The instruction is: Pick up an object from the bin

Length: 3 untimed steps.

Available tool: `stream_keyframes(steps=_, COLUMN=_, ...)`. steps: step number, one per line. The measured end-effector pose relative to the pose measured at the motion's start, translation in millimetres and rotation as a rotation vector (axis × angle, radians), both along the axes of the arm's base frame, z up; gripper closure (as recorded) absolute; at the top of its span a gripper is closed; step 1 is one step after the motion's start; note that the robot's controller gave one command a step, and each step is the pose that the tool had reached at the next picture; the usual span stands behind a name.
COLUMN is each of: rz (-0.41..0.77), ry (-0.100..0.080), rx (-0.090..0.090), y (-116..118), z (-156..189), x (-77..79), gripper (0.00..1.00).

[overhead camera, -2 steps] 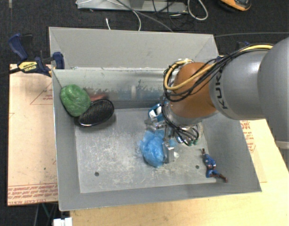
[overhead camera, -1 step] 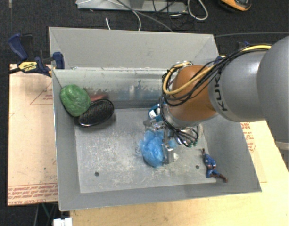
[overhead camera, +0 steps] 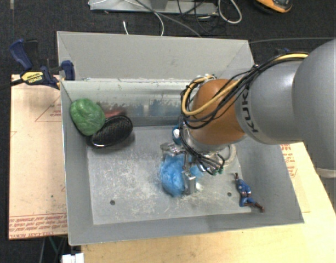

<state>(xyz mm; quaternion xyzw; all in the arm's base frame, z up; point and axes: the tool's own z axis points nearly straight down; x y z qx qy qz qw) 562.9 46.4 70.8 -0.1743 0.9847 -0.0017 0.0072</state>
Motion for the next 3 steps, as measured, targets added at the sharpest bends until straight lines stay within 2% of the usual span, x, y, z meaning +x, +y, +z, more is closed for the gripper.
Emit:
stream_keyframes(steps=1, rz=0.085, ry=0.001, rx=0.0, y=4.5, z=8.1, x=3.3, gripper=0.0)
stream_keyframes(steps=2, rz=0.333, ry=-0.004, rx=-0.002, y=-5.0, z=62.0, x=11.4, gripper=0.0)
stream_keyframes(steps=3, rz=0.252, ry=0.002, rx=0.0, y=-15.1, z=14.9, x=2.6, gripper=0.0)
